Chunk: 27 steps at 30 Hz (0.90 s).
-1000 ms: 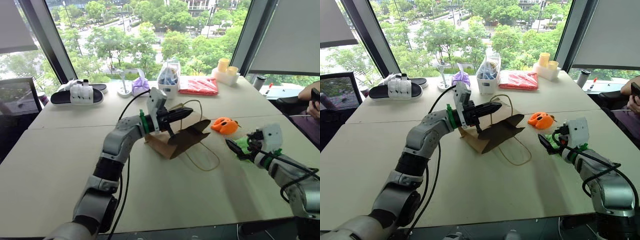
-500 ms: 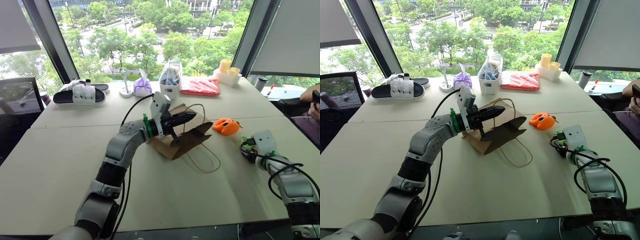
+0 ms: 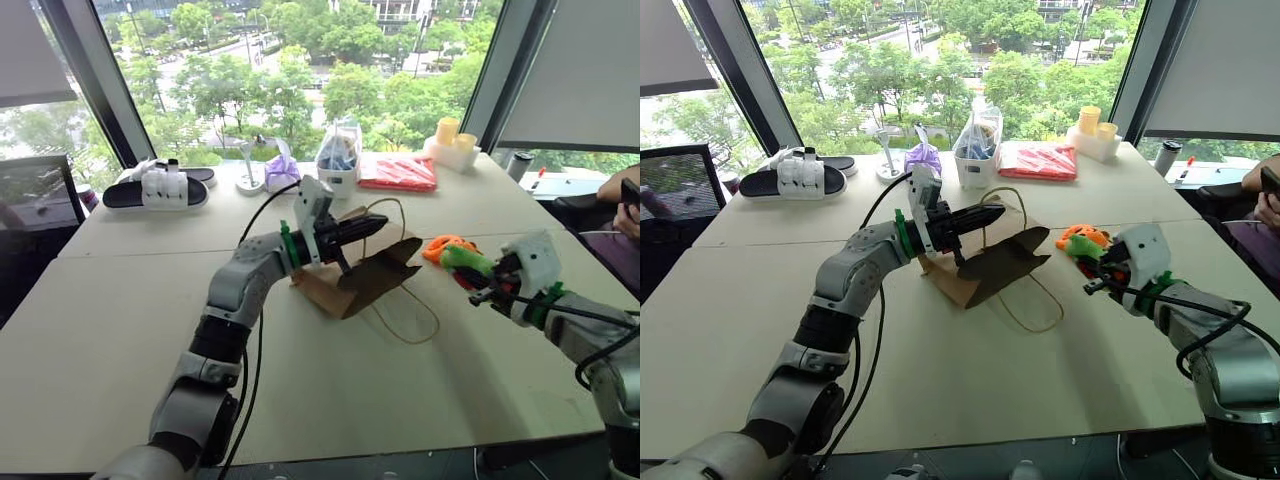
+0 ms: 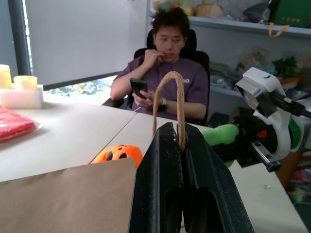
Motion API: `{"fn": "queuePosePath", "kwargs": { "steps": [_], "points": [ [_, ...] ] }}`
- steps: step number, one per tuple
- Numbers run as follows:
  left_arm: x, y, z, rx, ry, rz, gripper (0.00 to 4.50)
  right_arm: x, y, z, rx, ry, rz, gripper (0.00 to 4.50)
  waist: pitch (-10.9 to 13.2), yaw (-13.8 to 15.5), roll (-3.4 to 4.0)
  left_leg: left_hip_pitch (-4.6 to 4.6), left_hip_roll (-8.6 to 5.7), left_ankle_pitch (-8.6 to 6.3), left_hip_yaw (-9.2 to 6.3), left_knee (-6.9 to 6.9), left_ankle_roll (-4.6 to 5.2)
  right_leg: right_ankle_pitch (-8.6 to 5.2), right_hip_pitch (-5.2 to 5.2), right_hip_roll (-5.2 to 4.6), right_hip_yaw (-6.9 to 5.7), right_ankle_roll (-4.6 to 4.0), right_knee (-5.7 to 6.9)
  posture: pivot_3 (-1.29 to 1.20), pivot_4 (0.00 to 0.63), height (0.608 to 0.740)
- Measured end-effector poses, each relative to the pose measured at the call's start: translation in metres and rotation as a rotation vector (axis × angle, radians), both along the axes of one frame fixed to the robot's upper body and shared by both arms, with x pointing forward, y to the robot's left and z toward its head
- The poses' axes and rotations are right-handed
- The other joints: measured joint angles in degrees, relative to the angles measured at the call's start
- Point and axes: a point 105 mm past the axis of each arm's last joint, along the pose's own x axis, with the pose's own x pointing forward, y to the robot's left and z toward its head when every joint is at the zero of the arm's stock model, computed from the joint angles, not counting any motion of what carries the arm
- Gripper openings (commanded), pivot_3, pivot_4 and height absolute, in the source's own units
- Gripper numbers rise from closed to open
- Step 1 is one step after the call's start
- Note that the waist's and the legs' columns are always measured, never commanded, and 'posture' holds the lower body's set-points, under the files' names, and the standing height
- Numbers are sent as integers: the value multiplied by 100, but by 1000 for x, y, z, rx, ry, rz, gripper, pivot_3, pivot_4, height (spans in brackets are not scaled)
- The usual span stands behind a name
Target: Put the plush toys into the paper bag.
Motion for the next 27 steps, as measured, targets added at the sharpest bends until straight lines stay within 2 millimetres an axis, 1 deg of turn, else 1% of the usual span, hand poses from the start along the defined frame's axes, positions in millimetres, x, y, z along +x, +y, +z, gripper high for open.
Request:
{"fn": "queuePosePath", "kwargs": {
  "steps": [3,6,11,13,17,19,20,23,26,27],
  "points": [
    [0,2,1,-22,29,-18,0,3,24,-14,27,55,60,18,1,5,-1,-1,-3,0,-1,1,0,0,-2,-1,0,1,0,0,150,740],
    [-2,1,2,-37,46,-37,0,8,41,-19,43,71,101,18,1,-4,-1,-1,-3,1,-2,1,-1,0,-5,-2,1,1,0,0,150,740],
    [-6,-3,4,-45,61,-66,0,32,73,-23,71,61,152,18,0,-27,0,-1,-2,5,-1,-1,-8,1,-12,0,2,1,6,0,150,740],
    [-9,-3,6,-46,55,-72,0,41,83,-26,60,65,169,18,0,-27,0,-2,-2,8,-1,-2,-15,1,-14,0,2,1,7,0,150,740],
    [-10,-4,9,-56,59,-69,0,52,95,-32,32,66,186,18,0,-15,0,-4,-3,18,-2,-2,-31,1,-13,-1,2,1,4,0,150,740],
    [-10,-5,9,-66,68,-61,0,56,98,-35,25,62,185,885,0,-14,0,-4,-3,18,-2,-2,-31,1,-14,-1,2,1,4,0,150,740],
    [-9,-5,10,-67,70,-56,0,58,99,-37,18,63,184,1206,0,-16,0,-4,-3,18,-2,-2,-31,1,-14,-1,2,1,4,0,150,740],
    [-5,-3,10,-73,73,-18,0,61,98,-42,8,60,171,2820,0,-22,0,-4,-3,18,-1,-2,-32,1,-17,-1,3,0,5,0,150,740],
    [0,-1,9,-69,59,25,0,62,98,-41,-4,36,173,4367,0,-22,0,-4,-3,18,-1,-4,-32,1,-18,0,3,0,6,0,150,740],
    [1,0,9,-68,52,38,0,62,98,-40,-5,32,172,4469,0,-22,0,-4,-4,18,-1,-4,-32,1,-17,-1,3,0,6,0,150,740]
  ]
}}
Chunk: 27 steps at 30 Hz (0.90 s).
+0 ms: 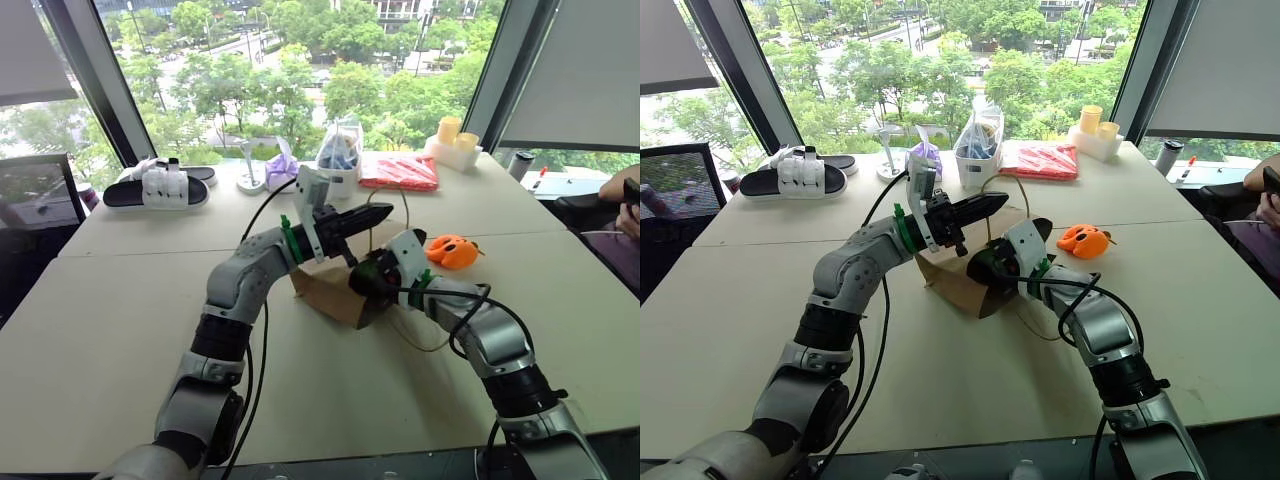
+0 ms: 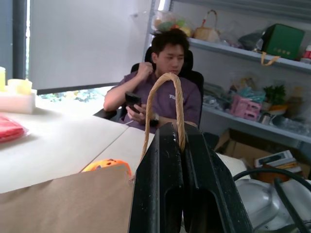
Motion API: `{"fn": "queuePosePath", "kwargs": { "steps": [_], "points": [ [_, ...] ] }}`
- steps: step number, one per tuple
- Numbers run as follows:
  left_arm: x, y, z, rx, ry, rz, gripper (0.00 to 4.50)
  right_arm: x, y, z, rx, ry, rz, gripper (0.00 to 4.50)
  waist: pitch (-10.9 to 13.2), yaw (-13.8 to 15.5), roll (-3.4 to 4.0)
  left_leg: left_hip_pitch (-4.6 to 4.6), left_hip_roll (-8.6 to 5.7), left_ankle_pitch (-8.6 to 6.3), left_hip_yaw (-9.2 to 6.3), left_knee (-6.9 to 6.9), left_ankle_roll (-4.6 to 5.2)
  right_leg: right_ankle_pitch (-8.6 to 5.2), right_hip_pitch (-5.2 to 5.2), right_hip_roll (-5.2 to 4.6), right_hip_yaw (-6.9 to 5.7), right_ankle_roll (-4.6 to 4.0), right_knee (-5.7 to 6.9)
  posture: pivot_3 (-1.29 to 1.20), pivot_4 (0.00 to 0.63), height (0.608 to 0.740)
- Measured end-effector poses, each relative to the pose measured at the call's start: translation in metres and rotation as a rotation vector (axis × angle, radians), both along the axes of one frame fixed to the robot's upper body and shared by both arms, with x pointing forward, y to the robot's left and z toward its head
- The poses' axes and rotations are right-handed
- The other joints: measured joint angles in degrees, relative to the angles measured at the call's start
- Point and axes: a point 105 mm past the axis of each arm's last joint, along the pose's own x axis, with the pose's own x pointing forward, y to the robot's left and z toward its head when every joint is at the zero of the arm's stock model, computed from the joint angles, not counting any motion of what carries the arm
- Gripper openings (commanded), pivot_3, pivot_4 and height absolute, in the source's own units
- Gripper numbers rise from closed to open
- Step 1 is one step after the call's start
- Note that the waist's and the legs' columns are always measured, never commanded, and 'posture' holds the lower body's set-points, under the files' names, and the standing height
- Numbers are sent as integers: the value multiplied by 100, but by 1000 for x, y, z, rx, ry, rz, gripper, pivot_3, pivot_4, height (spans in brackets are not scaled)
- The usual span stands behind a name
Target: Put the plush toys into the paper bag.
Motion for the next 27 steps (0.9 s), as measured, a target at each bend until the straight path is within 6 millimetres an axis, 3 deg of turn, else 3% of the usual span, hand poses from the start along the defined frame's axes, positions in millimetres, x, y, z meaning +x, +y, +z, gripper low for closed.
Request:
{"fn": "queuePosePath", "kwargs": {
  "steps": [5,10,13,16,21,24,27],
  "points": [
    [7,1,-7,8,13,40,0,-14,-5,9,29,-14,31,4469,0,22,0,-3,-2,0,-2,0,0,0,1,-1,0,0,-1,0,150,740],
    [16,6,-16,25,26,81,0,-56,-34,26,197,60,57,4469,0,47,-1,-6,-3,-17,-5,0,30,0,4,-2,0,0,-12,0,150,740],
    [16,5,-17,25,30,80,0,-67,-52,40,310,57,31,4469,0,19,-1,-3,-3,-19,-4,0,34,0,5,-1,0,0,-9,0,150,740],
    [16,5,-17,26,29,76,0,-55,-93,48,365,-9,-157,4469,0,17,-1,0,-3,-20,0,0,34,1,6,0,0,0,-3,0,150,740],
    [15,4,-18,36,25,64,0,-17,-151,30,355,-64,-468,4469,-1,-5,2,2,-3,-17,11,0,30,0,-1,0,4,0,8,0,150,740],
    [14,4,-18,37,23,65,0,4,-157,26,307,-86,-533,4469,-2,-39,4,1,-1,-11,14,-3,19,1,-7,-1,9,0,11,0,150,740],
    [14,4,-17,40,16,68,0,45,-163,12,110,-65,-657,4469,-2,-78,6,4,-3,3,29,-4,-3,2,-9,-1,21,-2,14,0,150,740]
  ]
}}
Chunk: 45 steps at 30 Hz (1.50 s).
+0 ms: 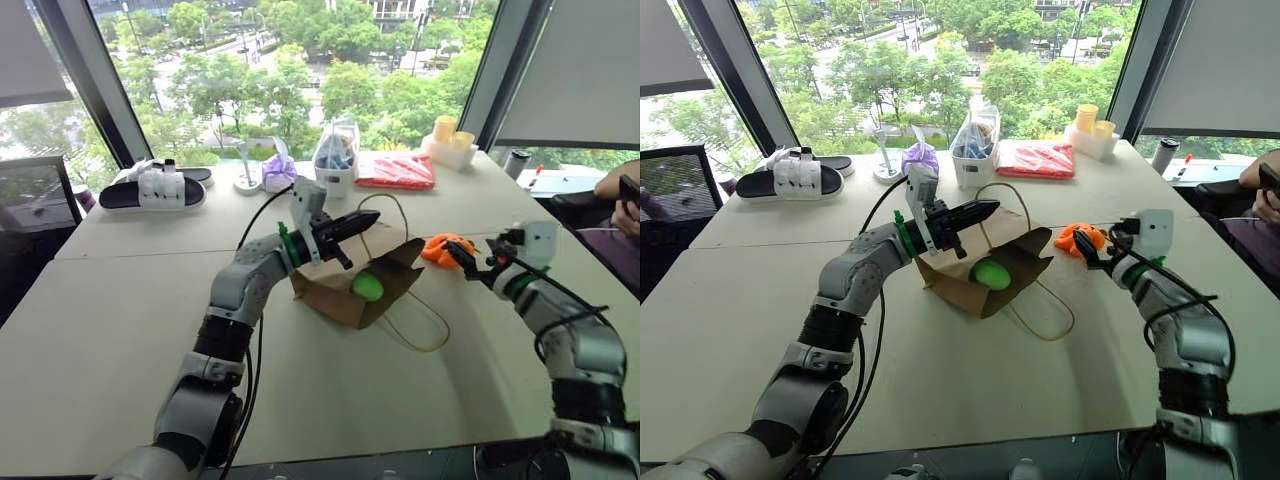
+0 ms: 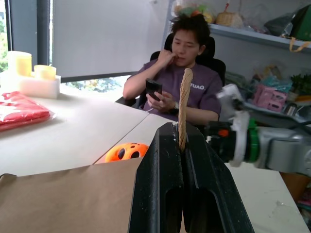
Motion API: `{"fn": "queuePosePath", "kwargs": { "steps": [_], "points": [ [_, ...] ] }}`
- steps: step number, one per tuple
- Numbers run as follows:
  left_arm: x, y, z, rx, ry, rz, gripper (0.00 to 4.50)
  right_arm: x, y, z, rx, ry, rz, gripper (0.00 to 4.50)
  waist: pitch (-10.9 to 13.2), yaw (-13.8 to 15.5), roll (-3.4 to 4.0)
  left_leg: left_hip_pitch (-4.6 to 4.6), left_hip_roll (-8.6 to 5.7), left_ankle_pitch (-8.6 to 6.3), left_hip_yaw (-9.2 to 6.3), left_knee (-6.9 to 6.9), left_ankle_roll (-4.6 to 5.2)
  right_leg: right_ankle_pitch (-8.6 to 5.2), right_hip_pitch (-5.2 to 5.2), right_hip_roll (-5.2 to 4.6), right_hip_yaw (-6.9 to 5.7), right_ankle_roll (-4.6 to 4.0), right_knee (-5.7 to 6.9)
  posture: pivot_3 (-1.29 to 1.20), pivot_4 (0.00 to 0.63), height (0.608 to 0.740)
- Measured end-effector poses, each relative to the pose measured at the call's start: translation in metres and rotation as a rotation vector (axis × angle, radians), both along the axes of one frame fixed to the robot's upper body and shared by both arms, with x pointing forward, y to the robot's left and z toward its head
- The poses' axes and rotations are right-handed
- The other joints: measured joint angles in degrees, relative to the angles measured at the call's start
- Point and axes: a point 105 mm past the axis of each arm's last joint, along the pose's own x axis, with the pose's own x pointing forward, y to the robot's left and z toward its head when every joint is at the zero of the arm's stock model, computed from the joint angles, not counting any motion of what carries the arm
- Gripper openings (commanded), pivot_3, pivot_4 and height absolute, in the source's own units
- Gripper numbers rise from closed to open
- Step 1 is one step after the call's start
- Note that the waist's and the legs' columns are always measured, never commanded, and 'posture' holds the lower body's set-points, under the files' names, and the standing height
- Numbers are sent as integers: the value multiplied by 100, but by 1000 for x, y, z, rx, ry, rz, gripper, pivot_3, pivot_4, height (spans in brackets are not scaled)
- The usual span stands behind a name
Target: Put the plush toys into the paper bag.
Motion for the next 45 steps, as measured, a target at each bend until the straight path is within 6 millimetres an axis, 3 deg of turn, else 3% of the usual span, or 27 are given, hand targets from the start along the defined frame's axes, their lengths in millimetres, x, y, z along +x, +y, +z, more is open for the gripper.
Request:
{"fn": "queuePosePath", "kwargs": {
  "steps": [5,8,14,16,17,23,29,33,36,40,45],
  "points": [
    [-2,4,5,4,-27,15,0,28,4,-24,5,108,-49,4469,1,44,-1,-5,1,4,0,-16,-7,0,-7,1,-3,0,-9,0,150,740],
    [-5,6,10,2,-52,23,0,30,0,-39,-21,174,-83,3736,1,58,-1,-10,-3,3,-10,-24,-6,0,-6,-3,-2,0,-24,0,150,740],
    [-8,6,12,-3,-64,30,0,32,-5,-38,-60,165,-107,817,0,39,-1,-8,-3,6,-12,-21,-10,0,-3,0,-3,0,-24,0,150,740],
    [-8,6,10,-6,-58,33,0,32,-5,-37,-74,160,-109,181,0,44,-1,-7,-3,6,-11,-17,-11,0,-1,1,-4,0,-19,0,150,740],
    [-8,6,10,-6,-56,33,0,32,-5,-38,-79,161,-110,76,0,48,-1,-7,-3,6,-11,-14,-11,0,1,1,-5,0,-20,0,150,740],
    [-8,4,11,-24,-47,22,0,24,-6,-33,-70,105,-28,73,0,76,-1,-9,-6,6,-18,-10,-10,0,4,0,-8,1,-20,0,150,740],
    [-2,9,20,-70,-20,24,0,-44,13,10,-72,18,260,73,0,52,3,-23,-7,0,-23,-17,-1,0,-14,-5,-8,7,-26,0,150,740],
    [-3,6,22,-94,-3,-4,0,-93,48,28,-34,36,447,73,1,67,0,-10,1,-19,-24,-6,32,1,1,1,-9,6,-21,0,150,740],
    [-3,3,23,-97,3,-16,0,-111,70,34,6,55,542,73,2,88,0,-6,-1,-20,-25,7,35,2,12,1,-9,7,-18,0,150,740],
    [-2,2,22,-98,15,-27,0,-115,94,36,44,62,618,73,2,95,-1,-4,-3,-21,-25,10,36,3,15,-1,-10,8,-18,0,150,740],
    [-9,-4,26,-125,35,-98,0,-86,119,27,62,76,638,73,1,78,2,-2,-3,-19,-25,9,32,3,7,-1,-9,8,-5,0,150,740]
  ]
}}
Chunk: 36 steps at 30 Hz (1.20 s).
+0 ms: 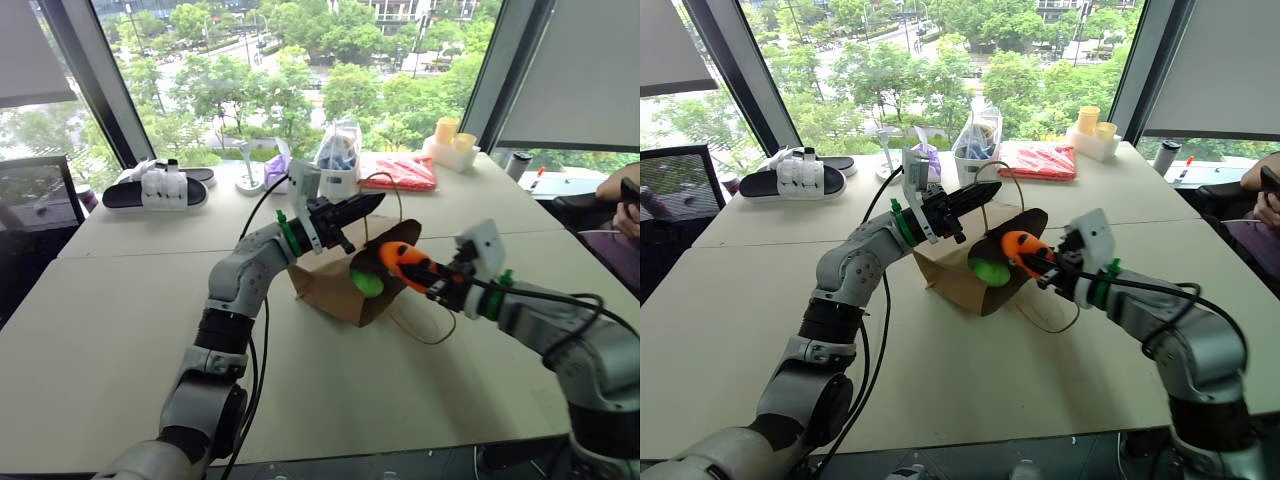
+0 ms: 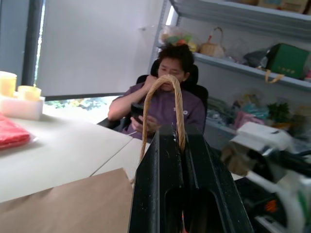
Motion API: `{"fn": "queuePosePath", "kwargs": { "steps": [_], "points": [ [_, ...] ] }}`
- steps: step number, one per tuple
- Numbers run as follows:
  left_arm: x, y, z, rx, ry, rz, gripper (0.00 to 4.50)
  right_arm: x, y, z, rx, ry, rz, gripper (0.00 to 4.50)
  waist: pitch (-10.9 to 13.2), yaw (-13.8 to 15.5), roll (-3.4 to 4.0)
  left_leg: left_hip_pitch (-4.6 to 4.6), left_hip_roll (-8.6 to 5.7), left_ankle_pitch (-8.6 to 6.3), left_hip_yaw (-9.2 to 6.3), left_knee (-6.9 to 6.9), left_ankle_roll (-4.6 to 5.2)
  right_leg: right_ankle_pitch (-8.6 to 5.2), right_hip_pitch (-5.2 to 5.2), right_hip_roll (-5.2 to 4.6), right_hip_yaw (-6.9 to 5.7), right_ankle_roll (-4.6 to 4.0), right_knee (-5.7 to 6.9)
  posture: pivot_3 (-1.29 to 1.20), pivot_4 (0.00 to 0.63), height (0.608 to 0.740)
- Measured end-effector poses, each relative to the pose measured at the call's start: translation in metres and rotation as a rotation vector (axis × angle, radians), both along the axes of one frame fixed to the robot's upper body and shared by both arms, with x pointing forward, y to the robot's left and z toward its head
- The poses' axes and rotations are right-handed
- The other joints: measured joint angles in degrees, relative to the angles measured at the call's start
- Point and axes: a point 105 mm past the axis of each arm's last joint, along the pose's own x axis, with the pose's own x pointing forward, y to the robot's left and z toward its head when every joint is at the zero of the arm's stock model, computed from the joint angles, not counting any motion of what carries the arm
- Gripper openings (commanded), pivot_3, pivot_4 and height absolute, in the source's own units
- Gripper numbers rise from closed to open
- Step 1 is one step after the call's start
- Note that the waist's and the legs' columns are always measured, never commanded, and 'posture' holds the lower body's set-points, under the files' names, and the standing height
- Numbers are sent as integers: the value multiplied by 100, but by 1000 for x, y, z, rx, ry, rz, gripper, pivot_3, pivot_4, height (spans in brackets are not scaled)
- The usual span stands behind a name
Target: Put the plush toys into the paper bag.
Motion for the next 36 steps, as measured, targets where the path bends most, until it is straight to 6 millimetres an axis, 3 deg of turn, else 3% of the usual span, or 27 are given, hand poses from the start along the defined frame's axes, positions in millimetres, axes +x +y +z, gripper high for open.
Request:
{"fn": "queuePosePath", "kwargs": {
  "steps": [6,10,14,15,20,28,32,36],
  "points": [
    [0,10,9,-55,24,5,0,40,11,-14,-72,5,-38,73,1,-5,-2,-6,0,17,1,-2,-29,0,-7,-1,1,0,-4,0,150,740],
    [3,16,14,-95,37,34,0,53,17,-14,-102,-23,-38,2086,1,4,-2,-7,-1,17,0,-3,-30,0,-8,-1,1,0,-4,0,150,740],
    [5,18,14,-98,45,57,0,53,20,-13,-100,-36,-25,4113,1,2,-2,-8,-1,17,0,-3,-30,0,-8,-1,1,0,-4,0,150,740],
    [6,18,14,-98,45,60,0,52,20,-13,-98,-39,-21,4449,1,2,-2,-8,-1,17,0,-3,-30,0,-8,0,1,0,-4,0,150,740],
    [10,19,11,-97,54,81,0,32,13,-6,-24,-45,2,4449,1,10,-2,-9,-2,17,1,-4,-29,0,-7,-1,1,0,-6,0,150,740],
    [15,15,10,-106,63,81,0,-19,-29,19,193,-46,-30,4449,2,23,-3,-9,-2,-1,0,-3,1,0,-4,-1,1,0,-10,0,150,740],
    [15,14,10,-107,63,71,0,-34,-77,-7,200,30,-235,4449,2,43,-3,-8,-2,-2,1,-3,2,0,-2,-1,1,0,-9,0,150,740],
    [16,13,7,-105,73,61,0,-46,-97,-31,224,108,-340,4449,1,11,-3,-4,-1,-2,4,-3,3,0,-1,0,3,0,-6,0,150,740]
  ]
}}
